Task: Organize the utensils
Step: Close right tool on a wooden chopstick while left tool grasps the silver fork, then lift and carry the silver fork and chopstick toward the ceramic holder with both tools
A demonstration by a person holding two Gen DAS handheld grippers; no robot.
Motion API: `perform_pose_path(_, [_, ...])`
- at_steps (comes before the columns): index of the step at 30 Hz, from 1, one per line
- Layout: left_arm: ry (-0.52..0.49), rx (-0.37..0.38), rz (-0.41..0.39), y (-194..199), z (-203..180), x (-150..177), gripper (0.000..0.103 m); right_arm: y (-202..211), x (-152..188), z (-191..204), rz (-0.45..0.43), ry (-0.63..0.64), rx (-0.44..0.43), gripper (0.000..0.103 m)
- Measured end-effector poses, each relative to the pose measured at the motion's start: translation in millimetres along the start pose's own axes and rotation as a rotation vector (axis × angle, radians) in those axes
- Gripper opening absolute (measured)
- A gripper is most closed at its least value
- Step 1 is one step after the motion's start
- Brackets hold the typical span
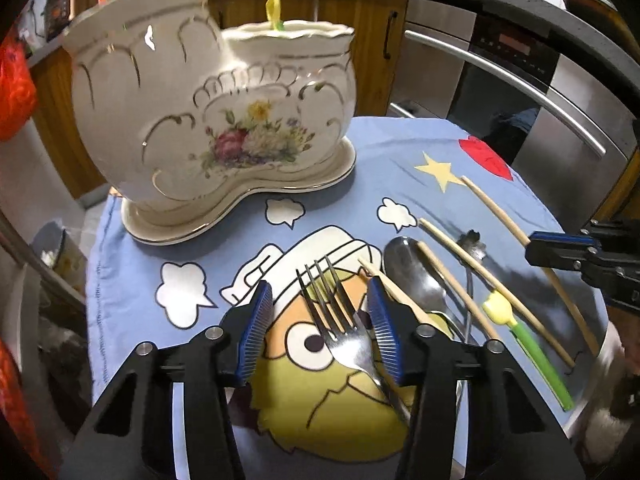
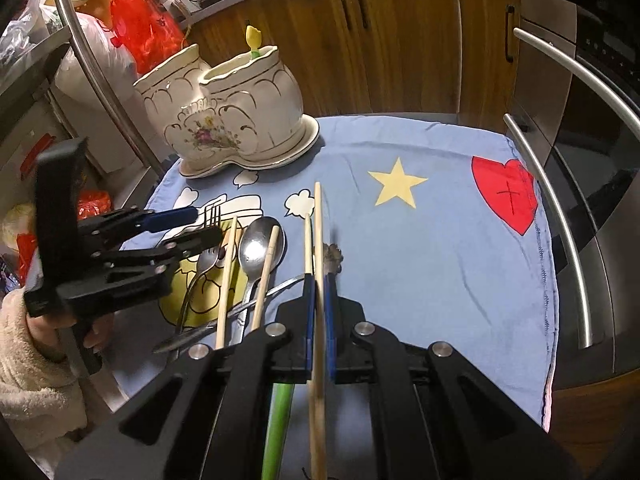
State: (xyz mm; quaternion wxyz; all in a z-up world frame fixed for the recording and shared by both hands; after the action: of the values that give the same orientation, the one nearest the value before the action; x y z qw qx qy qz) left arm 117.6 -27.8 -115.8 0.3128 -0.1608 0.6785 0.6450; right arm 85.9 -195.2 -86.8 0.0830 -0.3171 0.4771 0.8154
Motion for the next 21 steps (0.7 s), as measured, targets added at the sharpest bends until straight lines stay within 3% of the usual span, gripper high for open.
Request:
perform_pose_path(5, [0.015, 0.044, 0.000, -8.0, 0.5, -2.6, 0.047, -0.7, 0.0, -1.3, -0.004, -0.006, -0.011, 0.005])
perform_pose_path(9, [0.004, 0.056, 0.001, -9.0, -3.9, -3.5, 0.027, -0.4, -0.4, -1.8, -0.008, -0.009, -0.018, 0.005])
perform_pose_path(13, [0.015, 0.056, -0.007, -6.9, -2.6, -3.7, 0.022, 1.4, -1.7, -0.3, -0.015, -0.004, -0.021, 0.005])
perform_pose_path(17, [0.030, 0.062, -0.029, 3.6, 2.9, -4.8, 0.007, 4.5, -2.9, 1.6, -0.028, -0.001, -0.023, 0.005])
perform_pose_path(21, [0.040, 0.081, -0.070, 21.7, 5.7, -8.5, 0.005, 7.2, -3.7, 1.6, -0.039, -0.001, -0.023, 0.005])
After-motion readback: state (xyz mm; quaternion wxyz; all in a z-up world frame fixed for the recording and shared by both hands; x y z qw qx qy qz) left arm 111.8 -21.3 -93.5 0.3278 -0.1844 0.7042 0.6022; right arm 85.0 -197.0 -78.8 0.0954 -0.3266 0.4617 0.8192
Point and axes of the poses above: each gripper's, at about its wrist camera, not at the fingertips, and y roughly against the way its jaws point, z to its left, x to its underside, the point moved 6 cm from there along -y, roughly the way its jaws point, and after that the axes turned 8 degrees about -x, right-handed, at the moved point
